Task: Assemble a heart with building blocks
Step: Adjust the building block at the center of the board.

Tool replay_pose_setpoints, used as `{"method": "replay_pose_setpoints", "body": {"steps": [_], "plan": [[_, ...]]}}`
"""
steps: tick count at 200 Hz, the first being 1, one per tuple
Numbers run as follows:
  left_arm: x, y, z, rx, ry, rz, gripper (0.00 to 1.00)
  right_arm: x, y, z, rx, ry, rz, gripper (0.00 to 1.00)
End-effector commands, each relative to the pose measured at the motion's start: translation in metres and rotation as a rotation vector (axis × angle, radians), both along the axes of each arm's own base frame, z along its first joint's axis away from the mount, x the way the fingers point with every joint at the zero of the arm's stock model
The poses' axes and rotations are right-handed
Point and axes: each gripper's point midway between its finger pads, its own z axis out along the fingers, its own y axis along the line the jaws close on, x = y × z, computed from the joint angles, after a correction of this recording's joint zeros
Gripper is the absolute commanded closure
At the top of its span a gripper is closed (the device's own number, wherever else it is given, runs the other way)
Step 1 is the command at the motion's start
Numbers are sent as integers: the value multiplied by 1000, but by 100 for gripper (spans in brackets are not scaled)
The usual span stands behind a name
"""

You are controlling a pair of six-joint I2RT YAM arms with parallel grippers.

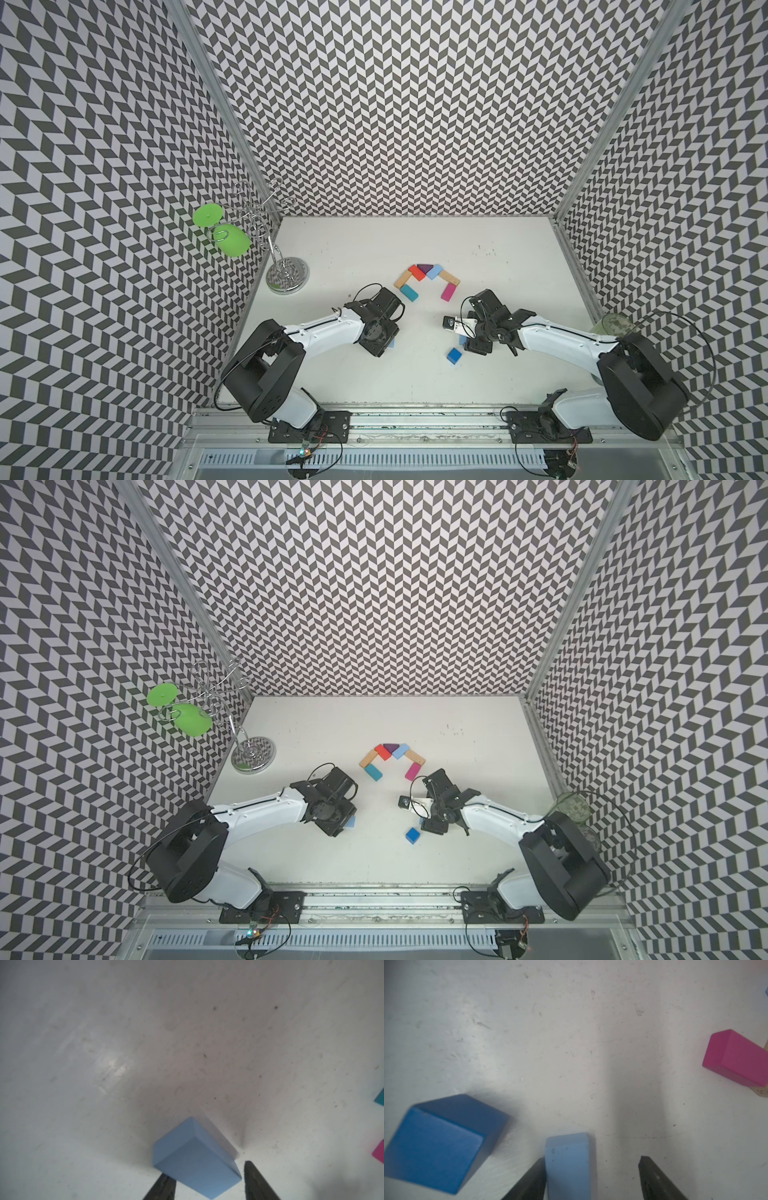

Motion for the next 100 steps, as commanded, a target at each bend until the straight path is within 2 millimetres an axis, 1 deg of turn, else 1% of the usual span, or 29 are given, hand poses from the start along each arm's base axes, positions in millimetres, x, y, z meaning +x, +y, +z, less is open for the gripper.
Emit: {"method": "replay_pose_setpoints", "body": {"steps": [1,12,25,41,50,57,73,100], "plan": [[-12,11,-23,56,61,-30,57,-10,6,-1,16,94,-16,46],[-14,13,-25,70,72,-43,62,-14,8,-2,22,135,-21,54],[-15,16,-27,84,81,-54,67,-19,9,-4,25,179,-31,67],[-15,18,-29,94,83,-64,70,-27,13,-7,45,228,-35,75],[-14,18,-28,101,81,-77,71,-27,15,-7,55,239,-42,77],[-13,19,-29,110,82,-92,72,-25,15,-7,53,239,-56,79],[-11,19,-30,136,92,-132,72,-16,15,-2,42,223,-88,86],[-9,15,-30,158,100,-172,73,-3,22,15,78,182,-122,94]]}}
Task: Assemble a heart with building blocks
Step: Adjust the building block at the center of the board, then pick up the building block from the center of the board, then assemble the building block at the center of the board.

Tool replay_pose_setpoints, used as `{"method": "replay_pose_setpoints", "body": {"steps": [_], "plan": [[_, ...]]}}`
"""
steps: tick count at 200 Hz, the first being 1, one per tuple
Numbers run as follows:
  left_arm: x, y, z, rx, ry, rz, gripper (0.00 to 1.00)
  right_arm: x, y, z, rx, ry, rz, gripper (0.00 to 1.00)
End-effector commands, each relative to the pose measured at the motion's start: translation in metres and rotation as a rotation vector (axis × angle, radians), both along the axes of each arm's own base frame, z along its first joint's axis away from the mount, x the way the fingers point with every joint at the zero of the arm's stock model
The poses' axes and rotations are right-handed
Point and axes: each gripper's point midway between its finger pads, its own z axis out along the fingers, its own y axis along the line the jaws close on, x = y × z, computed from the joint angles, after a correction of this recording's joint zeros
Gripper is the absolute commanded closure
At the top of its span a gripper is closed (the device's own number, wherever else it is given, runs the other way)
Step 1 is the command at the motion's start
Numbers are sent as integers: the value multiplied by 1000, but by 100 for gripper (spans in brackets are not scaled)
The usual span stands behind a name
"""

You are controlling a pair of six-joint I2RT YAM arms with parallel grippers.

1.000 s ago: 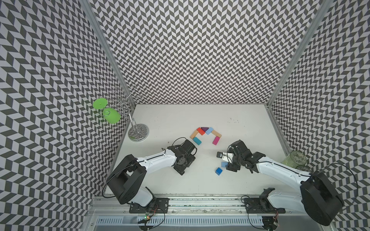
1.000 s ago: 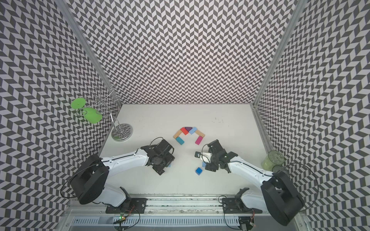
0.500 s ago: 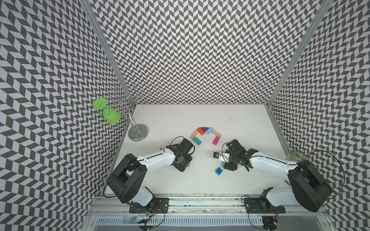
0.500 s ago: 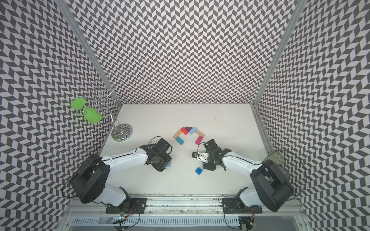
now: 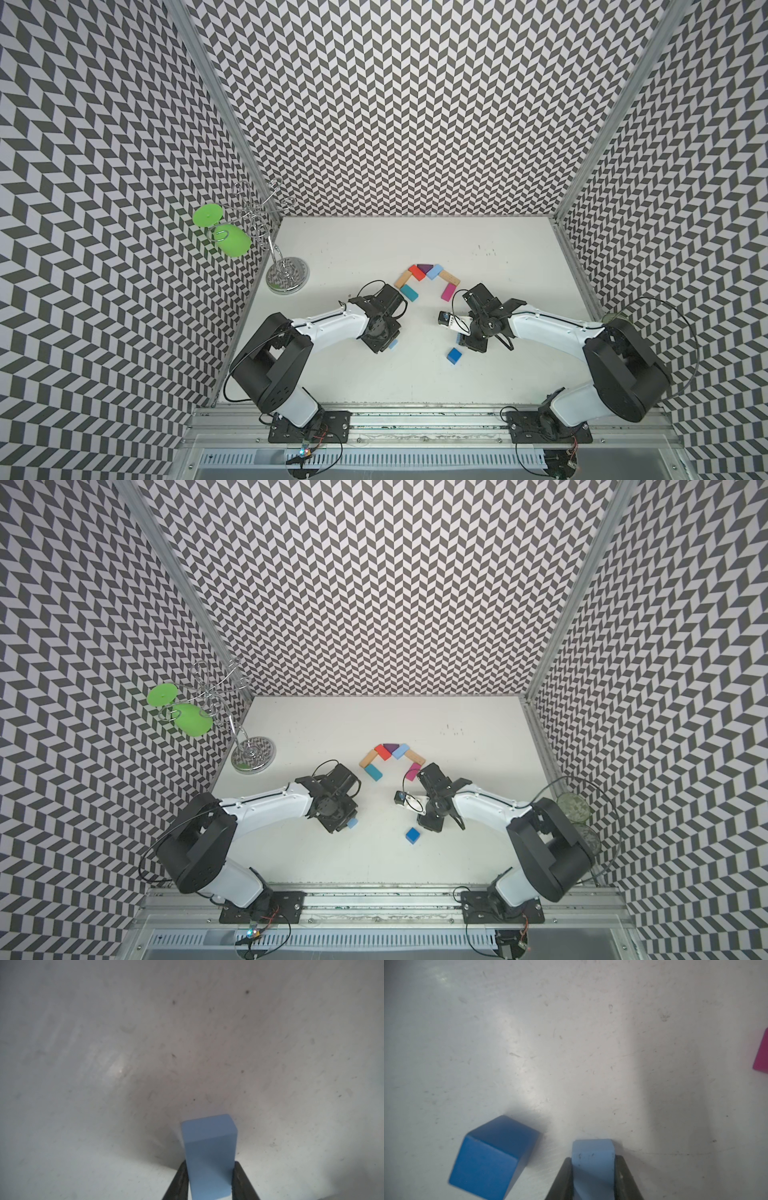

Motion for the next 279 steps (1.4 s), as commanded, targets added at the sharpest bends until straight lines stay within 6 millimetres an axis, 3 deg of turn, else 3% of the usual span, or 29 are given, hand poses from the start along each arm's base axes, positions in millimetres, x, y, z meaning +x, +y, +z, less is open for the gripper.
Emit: {"method": "replay_pose_setpoints", "body": {"steps": [1,39,52,64,78,91,130,175,210,279], "plan": [[-16,22,-28,129,78,-54,73,7,8,14,35,-6,-48,95],[-6,13,-18,155,39,-91,74,27,5,26,47,-113,-132,94],[-4,8,-16,160,32,-109,74,30,-3,20,11,-136,-155,77],[-3,5,-15,157,25,-116,74,31,-11,12,-26,-150,-179,71],[-5,0,-16,153,25,-128,74,32,-20,5,-53,-166,-209,55],[-7,-4,-18,150,31,-138,74,32,-21,5,-48,-179,-231,48],[-12,-16,-19,144,32,-159,74,31,-30,2,-66,-201,-259,39],[-12,-23,-16,137,27,-174,74,25,-21,-5,-47,-136,-222,81],[-8,-33,-10,134,15,-195,75,24,-12,-2,-19,-91,-214,99],[10,-67,8,128,-21,-231,75,73,-13,66,112,-301,-368,100]]}}
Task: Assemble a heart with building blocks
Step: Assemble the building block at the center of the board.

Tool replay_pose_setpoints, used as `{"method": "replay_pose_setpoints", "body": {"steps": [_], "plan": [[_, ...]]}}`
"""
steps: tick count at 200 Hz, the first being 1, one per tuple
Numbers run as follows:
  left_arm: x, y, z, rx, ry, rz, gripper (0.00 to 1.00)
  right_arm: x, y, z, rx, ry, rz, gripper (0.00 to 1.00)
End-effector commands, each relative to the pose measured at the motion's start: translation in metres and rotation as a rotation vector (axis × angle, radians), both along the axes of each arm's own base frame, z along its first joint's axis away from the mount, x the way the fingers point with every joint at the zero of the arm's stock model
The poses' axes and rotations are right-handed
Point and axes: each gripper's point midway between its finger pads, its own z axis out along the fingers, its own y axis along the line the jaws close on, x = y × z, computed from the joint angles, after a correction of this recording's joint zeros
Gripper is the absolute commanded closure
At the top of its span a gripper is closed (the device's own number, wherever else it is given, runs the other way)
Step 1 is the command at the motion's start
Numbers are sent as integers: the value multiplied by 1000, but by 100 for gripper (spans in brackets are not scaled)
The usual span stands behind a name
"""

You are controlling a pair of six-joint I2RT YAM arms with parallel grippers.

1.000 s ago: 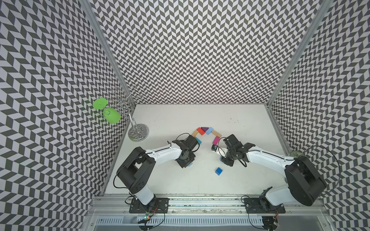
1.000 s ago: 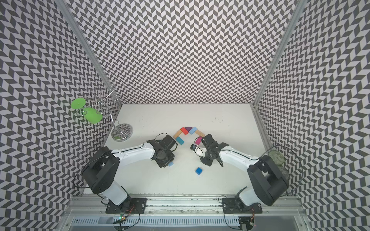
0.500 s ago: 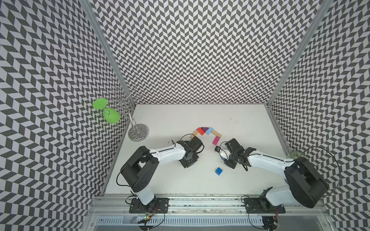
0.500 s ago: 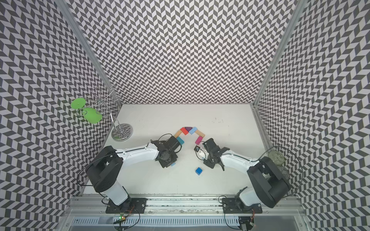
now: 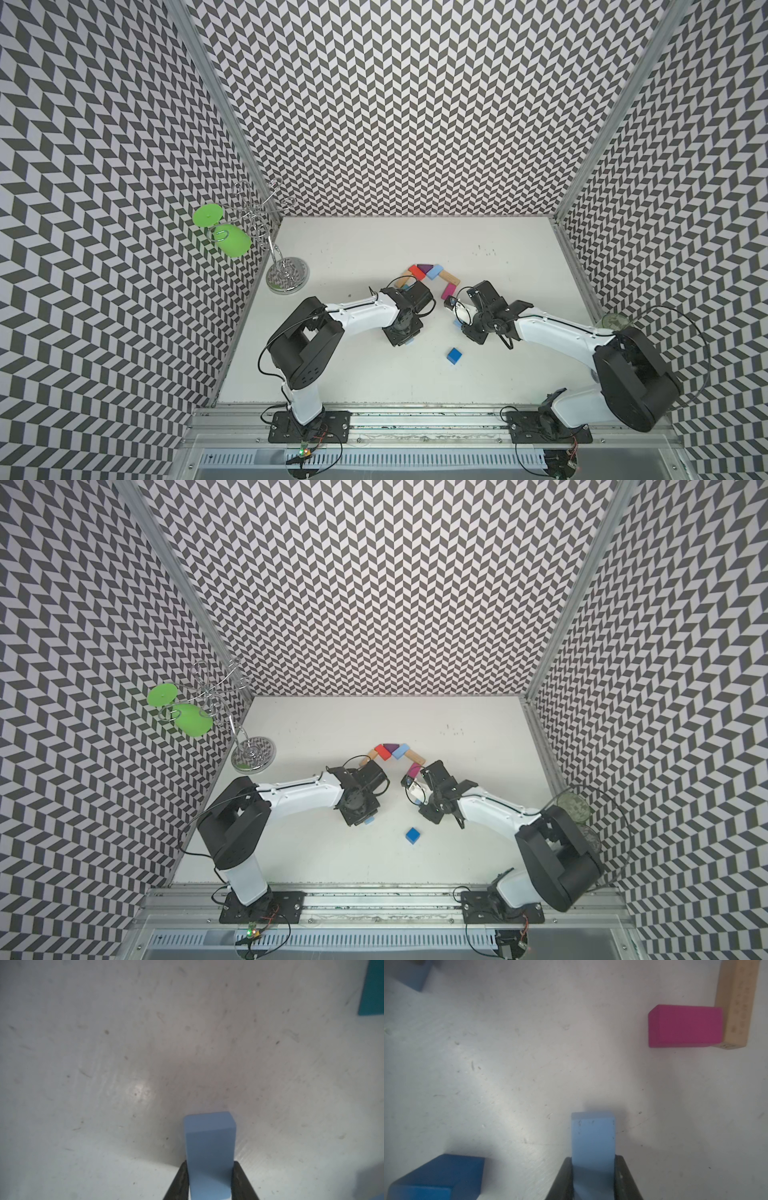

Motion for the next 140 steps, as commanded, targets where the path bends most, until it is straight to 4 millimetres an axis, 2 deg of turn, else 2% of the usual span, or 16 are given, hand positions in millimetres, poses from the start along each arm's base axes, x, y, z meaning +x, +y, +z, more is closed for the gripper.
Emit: {"method": "replay_pose_setpoints", "body": {"steps": [1,24,64,105,140], "plan": [[1,-9,3,15,5,-24,75,32,4,43,68,-147,-82,100],[9,-21,5,11,6,-20,75,47,1,57,123,-158,-154,100],[32,-46,7,-10,-14,8,75,62,-4,76,164,-230,-235,100],[51,-65,2,-3,-12,27,75,67,-11,78,136,-237,-264,100],[62,-62,-3,18,-12,56,75,64,-11,77,145,-231,-259,100]]}}
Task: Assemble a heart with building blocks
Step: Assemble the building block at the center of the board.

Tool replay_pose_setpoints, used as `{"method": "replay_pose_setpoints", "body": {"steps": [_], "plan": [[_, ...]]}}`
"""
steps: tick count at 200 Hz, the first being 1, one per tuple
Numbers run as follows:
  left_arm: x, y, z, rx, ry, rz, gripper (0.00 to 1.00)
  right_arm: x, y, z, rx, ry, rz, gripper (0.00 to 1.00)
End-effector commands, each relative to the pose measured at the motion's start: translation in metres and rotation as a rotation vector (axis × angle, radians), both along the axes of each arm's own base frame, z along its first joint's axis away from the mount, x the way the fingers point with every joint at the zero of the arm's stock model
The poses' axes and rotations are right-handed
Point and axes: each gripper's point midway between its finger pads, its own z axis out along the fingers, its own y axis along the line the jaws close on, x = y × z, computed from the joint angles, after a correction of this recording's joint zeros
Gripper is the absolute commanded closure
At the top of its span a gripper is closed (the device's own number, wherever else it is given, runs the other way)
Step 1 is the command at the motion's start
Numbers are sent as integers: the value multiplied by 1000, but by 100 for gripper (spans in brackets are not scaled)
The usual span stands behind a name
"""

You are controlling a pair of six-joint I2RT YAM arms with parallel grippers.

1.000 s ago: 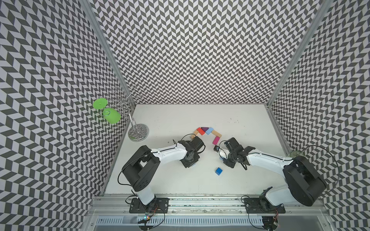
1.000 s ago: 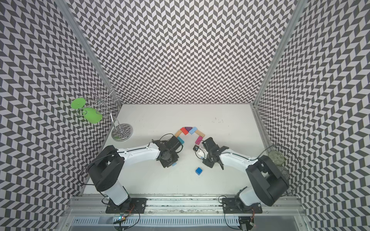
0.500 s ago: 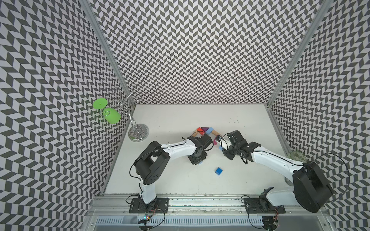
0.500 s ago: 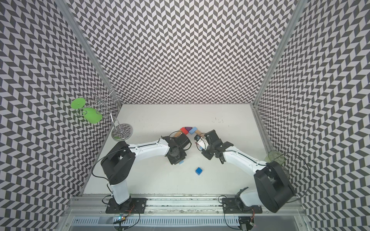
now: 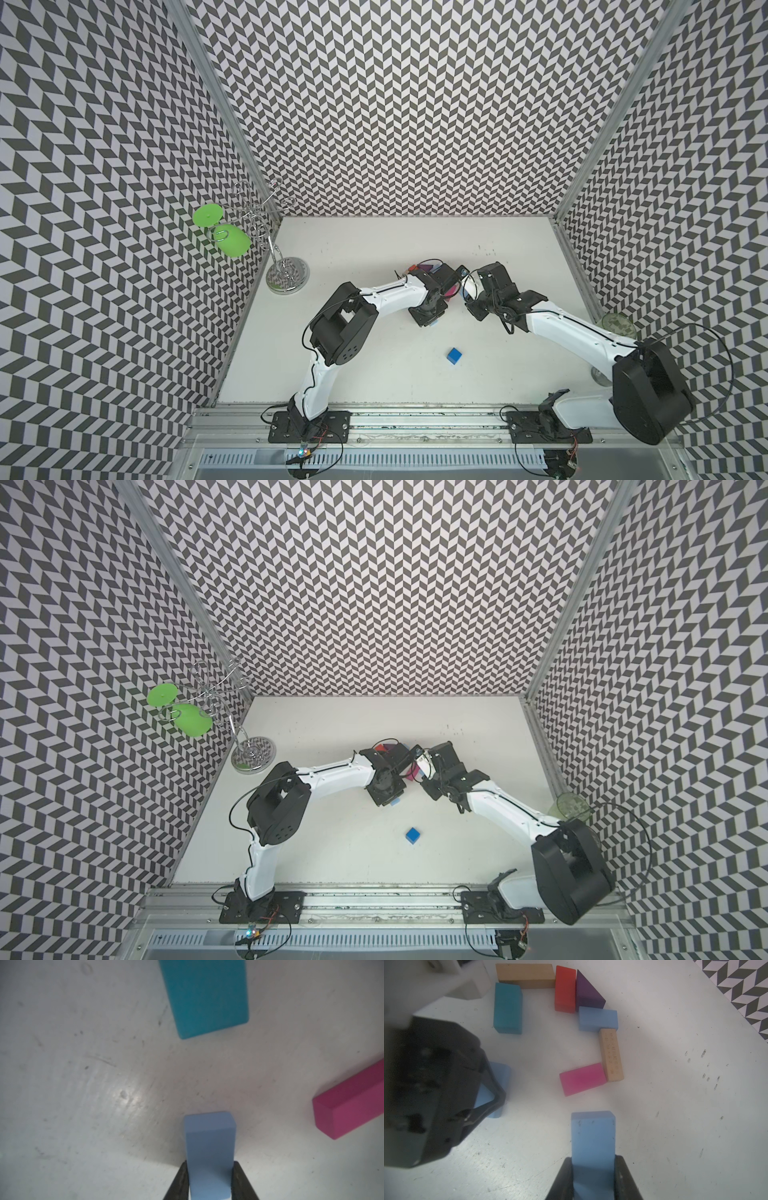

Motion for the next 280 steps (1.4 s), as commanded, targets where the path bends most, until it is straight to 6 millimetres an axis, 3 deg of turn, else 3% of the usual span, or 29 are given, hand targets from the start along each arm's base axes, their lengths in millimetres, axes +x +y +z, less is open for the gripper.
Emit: {"method": "replay_pose_setpoints", "body": {"steps": [1,118,280], "plan": [[4,12,-6,53,13,37,75,8,1,18,38,-55,-22,100],[23,36,-19,88,25,77,75,6,6,11,60,-29,-9,100],[37,43,-24,115,24,62,72,8,12,5,70,-10,8,100]]}}
